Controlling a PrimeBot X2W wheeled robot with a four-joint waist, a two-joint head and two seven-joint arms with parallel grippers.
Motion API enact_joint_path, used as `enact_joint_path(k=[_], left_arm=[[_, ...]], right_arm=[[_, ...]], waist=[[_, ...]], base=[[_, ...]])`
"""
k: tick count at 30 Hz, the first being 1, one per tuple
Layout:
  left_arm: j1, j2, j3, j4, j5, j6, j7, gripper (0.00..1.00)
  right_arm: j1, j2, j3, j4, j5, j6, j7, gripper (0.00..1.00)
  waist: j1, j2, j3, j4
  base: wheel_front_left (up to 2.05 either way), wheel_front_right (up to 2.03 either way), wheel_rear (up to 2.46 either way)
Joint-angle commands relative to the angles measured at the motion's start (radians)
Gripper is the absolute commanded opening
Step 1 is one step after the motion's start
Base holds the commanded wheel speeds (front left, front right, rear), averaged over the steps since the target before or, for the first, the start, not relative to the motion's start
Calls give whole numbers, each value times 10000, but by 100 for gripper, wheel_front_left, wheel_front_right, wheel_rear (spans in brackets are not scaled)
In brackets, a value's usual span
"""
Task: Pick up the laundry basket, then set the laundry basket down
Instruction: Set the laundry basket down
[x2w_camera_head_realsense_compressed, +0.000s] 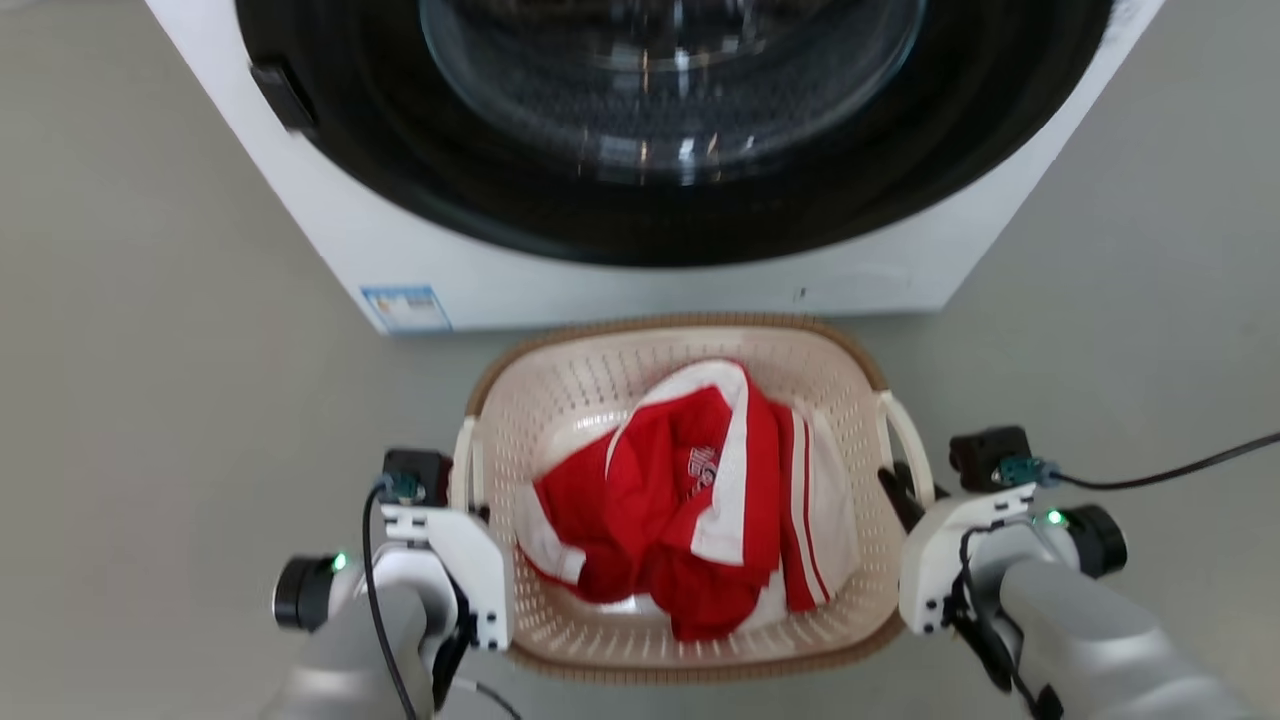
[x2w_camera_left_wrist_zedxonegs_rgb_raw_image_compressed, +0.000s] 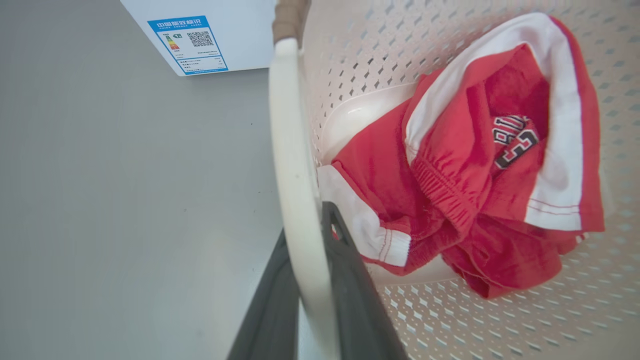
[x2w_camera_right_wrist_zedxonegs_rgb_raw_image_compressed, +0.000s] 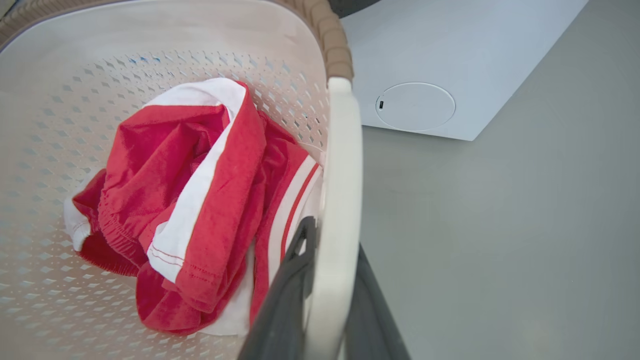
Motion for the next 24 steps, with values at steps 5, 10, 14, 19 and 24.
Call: enact_joint_path(k=[5, 10, 14, 19, 24], left_arm=[[-1051, 162, 199, -185, 167, 233, -584, 0], [-1597, 149, 248, -315, 247, 413, -862, 0], [-1910, 138, 297, -449, 320, 528, -966, 0], [-2229, 127, 374, -647, 443, 692, -1005, 0], [-2552, 249, 699, -1364, 813, 985, -1010, 0]], right_arm=[[-416, -43, -32, -112, -354, 179, -368, 0], [-936, -288, -459, -347, -680, 179, -395, 0], [-1198, -511, -1008, -611, -1141, 179, -397, 0], [-1357, -763, -1797, -858, -1795, 179, -398, 0], [-1396, -953, -2679, -1212, -2576, 179, -399, 0]], waist=[[0, 0, 1666, 145], [0, 0, 2555, 189], [0, 0, 3151, 202], [0, 0, 3800, 269], [0, 0, 4434, 342]], base=[[0, 0, 0], [0, 0, 0], [0, 0, 0], [0, 0, 0], [0, 0, 0]])
